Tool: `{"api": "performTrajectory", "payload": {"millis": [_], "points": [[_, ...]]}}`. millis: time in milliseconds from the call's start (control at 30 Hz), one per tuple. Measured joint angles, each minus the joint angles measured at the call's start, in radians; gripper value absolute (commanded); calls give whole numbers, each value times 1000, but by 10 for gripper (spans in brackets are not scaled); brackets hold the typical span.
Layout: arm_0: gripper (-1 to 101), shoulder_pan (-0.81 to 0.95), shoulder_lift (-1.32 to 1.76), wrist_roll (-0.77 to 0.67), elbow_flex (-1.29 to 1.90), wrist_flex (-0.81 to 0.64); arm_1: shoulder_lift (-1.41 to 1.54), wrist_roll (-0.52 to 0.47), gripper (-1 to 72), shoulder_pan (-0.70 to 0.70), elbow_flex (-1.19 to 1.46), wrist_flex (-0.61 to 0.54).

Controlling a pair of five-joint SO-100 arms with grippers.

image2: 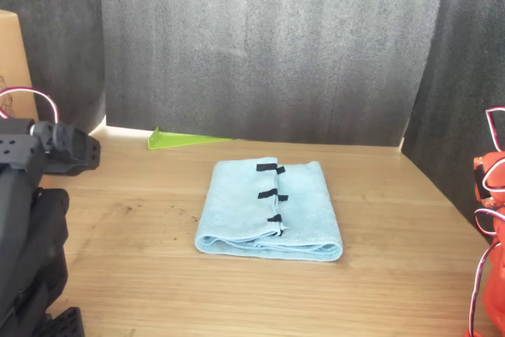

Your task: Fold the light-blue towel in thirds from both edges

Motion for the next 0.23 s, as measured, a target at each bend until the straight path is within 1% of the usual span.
{"api": "performTrajectory", "payload": {"millis": [233], "points": [[-3, 20, 0, 0, 0, 0, 0, -2, 0, 0, 0, 0]]}}
